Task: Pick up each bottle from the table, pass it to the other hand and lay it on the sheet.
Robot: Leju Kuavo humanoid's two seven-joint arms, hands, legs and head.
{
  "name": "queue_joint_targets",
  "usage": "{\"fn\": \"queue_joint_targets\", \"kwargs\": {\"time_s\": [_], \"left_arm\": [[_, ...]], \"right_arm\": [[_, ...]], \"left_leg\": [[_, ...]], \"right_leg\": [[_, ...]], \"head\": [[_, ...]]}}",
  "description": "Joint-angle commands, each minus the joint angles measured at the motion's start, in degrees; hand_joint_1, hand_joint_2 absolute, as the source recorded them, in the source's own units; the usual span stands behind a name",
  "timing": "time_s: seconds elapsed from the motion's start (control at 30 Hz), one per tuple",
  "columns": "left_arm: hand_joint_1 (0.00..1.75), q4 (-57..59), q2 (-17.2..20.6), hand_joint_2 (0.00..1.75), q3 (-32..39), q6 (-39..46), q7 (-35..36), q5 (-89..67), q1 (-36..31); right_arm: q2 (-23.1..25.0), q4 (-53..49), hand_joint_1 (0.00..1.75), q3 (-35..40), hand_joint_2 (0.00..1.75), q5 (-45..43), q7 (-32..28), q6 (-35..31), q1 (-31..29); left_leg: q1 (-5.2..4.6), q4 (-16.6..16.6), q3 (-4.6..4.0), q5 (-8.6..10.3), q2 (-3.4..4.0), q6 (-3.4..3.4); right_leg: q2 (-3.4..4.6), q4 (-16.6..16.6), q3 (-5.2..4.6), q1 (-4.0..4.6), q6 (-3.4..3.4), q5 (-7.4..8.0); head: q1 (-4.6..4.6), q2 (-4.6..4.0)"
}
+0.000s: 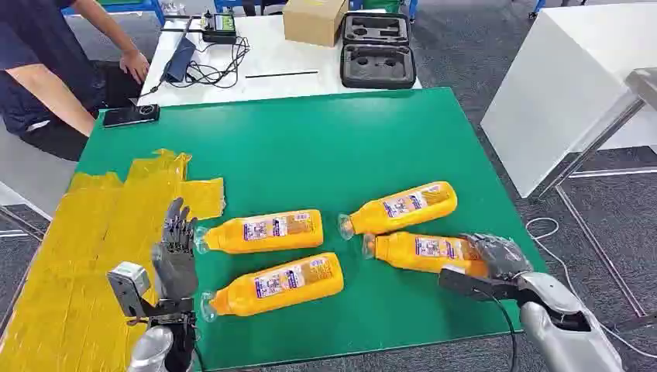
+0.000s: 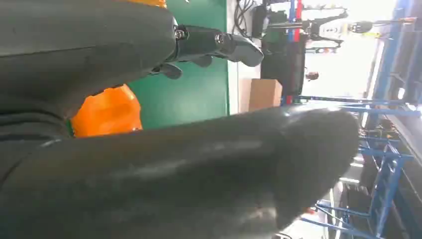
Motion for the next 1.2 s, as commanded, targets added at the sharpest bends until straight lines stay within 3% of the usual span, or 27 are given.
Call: {"fn": "queue_joint_targets", "kwargs": {"time_s": [0.03,0.1,0.2,0.3,0.47,0.7,0.77,0.93,1.03,1.2], "left_arm": [[0.0,1.6,0.3,1.75,1.2,-1.8,0.2,2.9,-0.3],[0.0,0.8,-0.2,1.75,1.9,-2.7,-0.2,4.1,0.4],[0.0,-0.1,-0.5,1.75,2.3,-2.9,-0.2,4.2,1.0],[0.0,-1.0,-0.4,1.75,2.2,-3.8,0.2,5.0,0.9],[0.0,-3.1,0.1,1.75,0.4,-4.9,0.7,6.4,1.7],[0.0,-3.0,0.2,1.75,0.3,-5.2,0.7,7.1,1.6],[0.0,-4.4,0.6,1.75,-1.4,-8.1,1.2,9.8,1.5],[0.0,-4.4,1.3,1.75,-7.8,-12.5,3.6,15.4,-2.5],[0.0,-2.9,0.5,1.75,-10.7,-13.0,4.8,16.7,-5.8],[0.0,-2.9,0.4,1.75,-11.7,-12.4,5.7,18.1,-6.4]], "right_arm": [[4.5,-24.4,1.75,-13.4,1.75,-11.9,-7.1,3.0,8.6],[6.4,-30.5,1.75,-18.1,1.75,-15.6,-9.5,2.6,10.1],[7.5,-32.0,1.75,-19.5,1.75,-17.2,-10.5,2.1,9.6],[4.9,-29.5,1.75,-19.0,1.75,-22.5,-11.8,1.6,6.9],[6.9,-25.4,1.75,-14.3,1.75,-22.3,-12.4,-2.3,5.5],[7.0,-25.3,1.75,-13.6,1.75,-23.5,-12.4,-2.4,5.2],[11.3,-19.4,1.75,-9.6,1.75,-22.9,-12.0,-3.5,0.5],[21.5,-4.8,1.75,0.9,1.75,-24.7,-9.6,-15.0,-10.2],[26.4,-1.8,1.75,4.4,1.75,-27.7,-9.0,-18.3,-12.6],[28.4,-0.8,1.75,6.9,1.75,-28.0,-7.6,-19.7,-14.1]], "left_leg": [[0.01,0.0,-0.04,-0.06,0.0,-0.11],[-0.03,0.0,-0.14,-0.05,-0.06,-0.09],[0.02,0.1,-0.12,-0.15,0.05,-0.12],[0.02,0.0,-0.18,-0.09,0.05,-0.07],[0.06,0.0,-0.08,-0.13,0.17,-0.11],[0.08,0.0,0.01,-0.18,0.13,-0.16],[0.06,0.0,-0.02,-0.17,0.18,-0.13],[0.14,-0.1,-0.09,-0.1,0.66,-0.15],[0.14,0.0,-0.09,-0.04,0.67,-0.2],[0.23,0.0,-0.13,0.07,0.52,-0.23]], "right_leg": [[0.03,0.1,-0.07,0.02,-0.14,-0.06],[-0.02,0.1,-0.2,-0.02,-0.11,-0.08],[0.08,0.1,-0.18,0.04,-0.14,-0.12],[0.08,0.0,-0.26,0.03,-0.09,-0.05],[0.21,0.0,-0.14,0.05,-0.15,-0.03],[0.17,0.0,-0.06,0.07,-0.19,-0.09],[0.22,0.0,-0.1,0.06,-0.16,-0.06],[0.68,-0.1,-0.31,0.15,-0.19,0.14],[0.64,0.0,-0.36,0.15,-0.26,0.14],[0.5,0.0,-0.34,0.21,-0.29,0.16]], "head": [[0.0,0.0],[-0.02,0.0],[-0.04,0.0],[0.0,0.0],[0.0,0.0],[0.0,0.0],[0.0,0.0],[0.0,0.0],[0.0,0.0],[0.0,0.0]]}}
